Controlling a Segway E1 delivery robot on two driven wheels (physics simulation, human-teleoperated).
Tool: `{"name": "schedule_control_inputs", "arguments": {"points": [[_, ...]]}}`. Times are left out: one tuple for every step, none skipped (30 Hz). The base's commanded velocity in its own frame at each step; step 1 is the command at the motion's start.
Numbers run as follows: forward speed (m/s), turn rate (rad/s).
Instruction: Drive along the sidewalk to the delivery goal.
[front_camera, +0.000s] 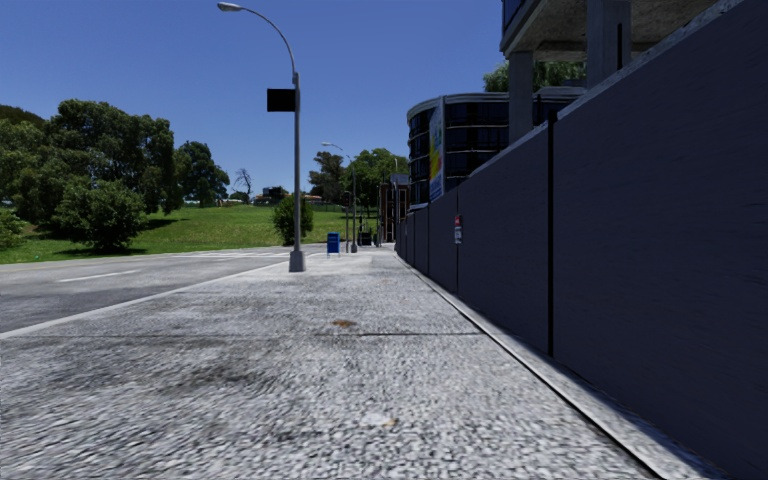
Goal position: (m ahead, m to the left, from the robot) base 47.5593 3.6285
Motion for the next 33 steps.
{"name": "schedule_control_inputs", "arguments": {"points": [[2.0, 0.0], [2.0, 0.0], [2.0, 0.0], [2.0, 0.0], [2.0, 0.0], [2.0, 0.0], [2.0, 0.0], [2.0, 0.0], [2.0, 0.0], [2.0, 0.0], [2.0, 0.0], [2.0, 0.0], [2.0, 0.0], [2.0, 0.0], [2.0, 0.0], [2.0, 0.0], [2.0, 0.0], [2.0, 0.0], [2.0, 0.0], [2.0, 0.0], [2.0, 0.0], [2.0, 0.0], [2.0, 0.0], [2.0, 0.0], [2.0, 0.0], [2.0, 0.0], [2.0, 0.0], [2.0, 0.0], [2.0, 0.0], [2.0, 0.0], [2.0, 0.0], [2.0, 0.0], [2.0, 0.0]]}}
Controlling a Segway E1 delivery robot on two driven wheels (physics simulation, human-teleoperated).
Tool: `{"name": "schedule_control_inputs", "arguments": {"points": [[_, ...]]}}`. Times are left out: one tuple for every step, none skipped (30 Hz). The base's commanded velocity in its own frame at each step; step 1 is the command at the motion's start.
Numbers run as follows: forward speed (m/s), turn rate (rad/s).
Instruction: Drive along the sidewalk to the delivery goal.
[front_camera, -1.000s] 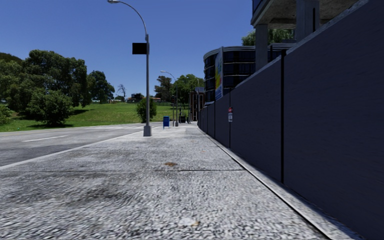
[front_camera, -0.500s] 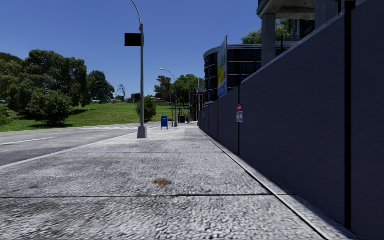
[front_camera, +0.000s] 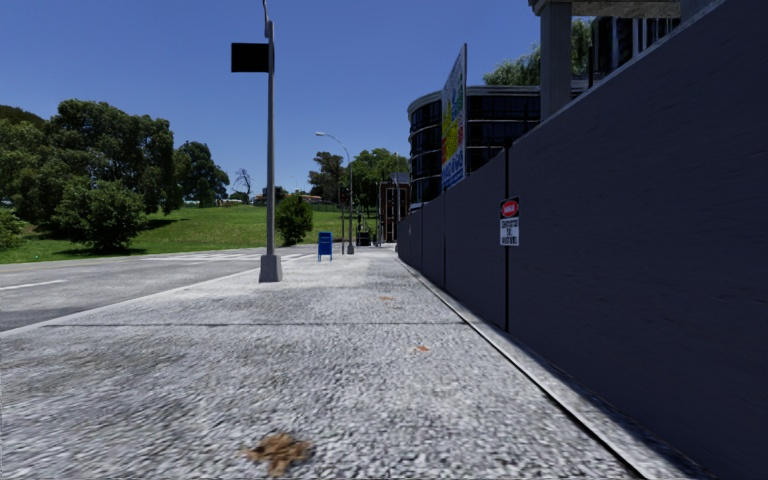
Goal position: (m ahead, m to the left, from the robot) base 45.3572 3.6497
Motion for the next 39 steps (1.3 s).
{"name": "schedule_control_inputs", "arguments": {"points": [[2.0, 0.0], [2.0, 0.0], [2.0, 0.0], [2.0, 0.0], [2.0, 0.0], [2.0, 0.0], [2.0, 0.0], [2.0, 0.0], [2.0, 0.0], [2.0, 0.0], [2.0, 0.0], [2.0, 0.0], [2.0, 0.0], [2.0, 0.0], [2.0, 0.0], [2.0, 0.0], [2.0, 0.0], [2.0, 0.0], [2.0, 0.0], [2.0, 0.0], [2.0, 0.0], [2.0, 0.0], [2.0, 0.0], [2.0, 0.0], [2.0, 0.0], [2.0, 0.0], [2.0, 0.0], [2.0, 0.0], [2.0, 0.0], [2.0, 0.0], [2.0, 0.0], [2.0, 0.0], [2.0, 0.0], [2.0, 0.0], [2.0, 0.0], [2.0, 0.0], [2.0, 0.0], [2.0, 0.0], [2.0, 0.0]]}}
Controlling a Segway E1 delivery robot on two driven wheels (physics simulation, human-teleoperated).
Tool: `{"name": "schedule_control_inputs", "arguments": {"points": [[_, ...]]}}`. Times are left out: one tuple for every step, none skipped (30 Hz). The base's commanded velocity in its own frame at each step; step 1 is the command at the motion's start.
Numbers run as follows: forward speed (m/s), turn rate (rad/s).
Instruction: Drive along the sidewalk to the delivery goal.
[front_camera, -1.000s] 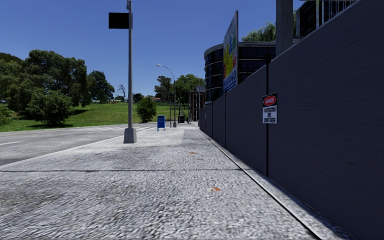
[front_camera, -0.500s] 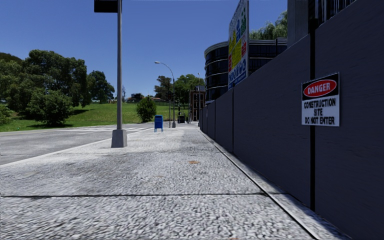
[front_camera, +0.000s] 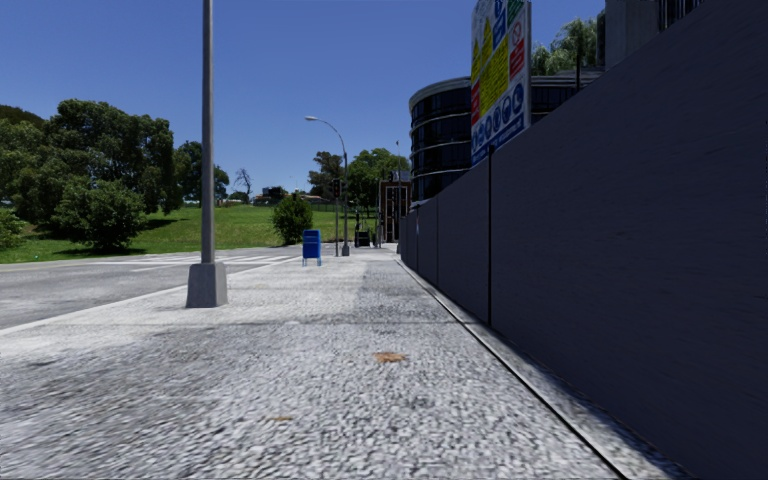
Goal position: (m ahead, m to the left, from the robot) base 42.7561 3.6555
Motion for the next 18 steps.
{"name": "schedule_control_inputs", "arguments": {"points": [[2.0, 0.0], [2.0, 0.0], [2.0, 0.0], [2.0, 0.0], [2.0, 0.0], [2.0, 0.0], [2.0, 0.0], [2.0, 0.0], [2.0, 0.0], [2.0, 0.0], [2.0, 0.0], [2.0, 0.0], [2.0, 0.0], [2.0, 0.0], [2.0, 0.0], [2.0, 0.0], [2.0, 0.0], [2.0, 0.0]]}}
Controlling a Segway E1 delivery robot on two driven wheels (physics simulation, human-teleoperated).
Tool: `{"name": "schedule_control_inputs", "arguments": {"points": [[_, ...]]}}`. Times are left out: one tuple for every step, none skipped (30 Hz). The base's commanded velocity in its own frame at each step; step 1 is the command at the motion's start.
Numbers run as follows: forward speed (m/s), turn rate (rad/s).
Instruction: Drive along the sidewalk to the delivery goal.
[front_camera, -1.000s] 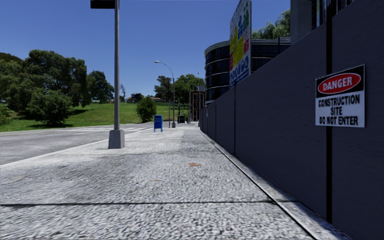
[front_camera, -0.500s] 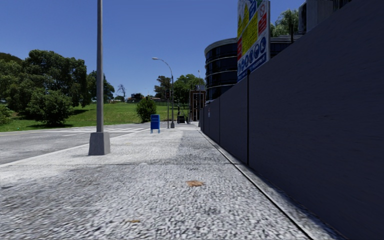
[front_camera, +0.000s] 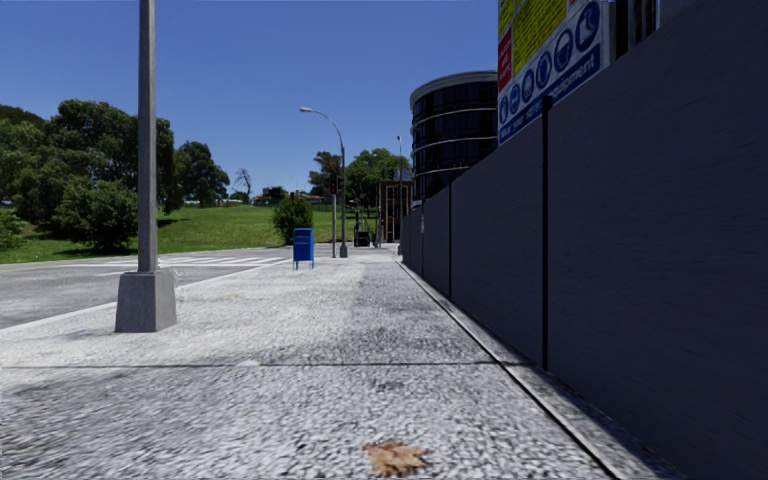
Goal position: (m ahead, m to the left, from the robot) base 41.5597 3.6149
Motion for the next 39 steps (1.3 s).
{"name": "schedule_control_inputs", "arguments": {"points": [[2.0, 0.0], [2.0, 0.0], [2.0, 0.0], [2.0, 0.0], [2.0, 0.0], [2.0, 0.0], [2.0, 0.0], [2.0, 0.0], [2.0, 0.0], [2.0, 0.0], [2.0, 0.0], [2.0, 0.0], [2.0, 0.0], [2.0, 0.0], [2.0, 0.0], [2.0, 0.0], [2.0, 0.0], [2.0, 0.0], [2.0, 0.0], [2.0, 0.0], [2.0, 0.0], [2.0, 0.0], [2.0, 0.0], [2.0, 0.0], [2.0, 0.0], [2.0, 0.0], [2.0, 0.03], [2.0, 0.05], [2.0, 0.08], [2.0, 0.12], [2.0, 0.12], [2.0, 0.18], [2.0, 0.2], [2.0, 0.24], [2.0, 0.25], [2.0, 0.25], [2.0, 0.25], [2.0, 0.23], [2.0, 0.09]]}}
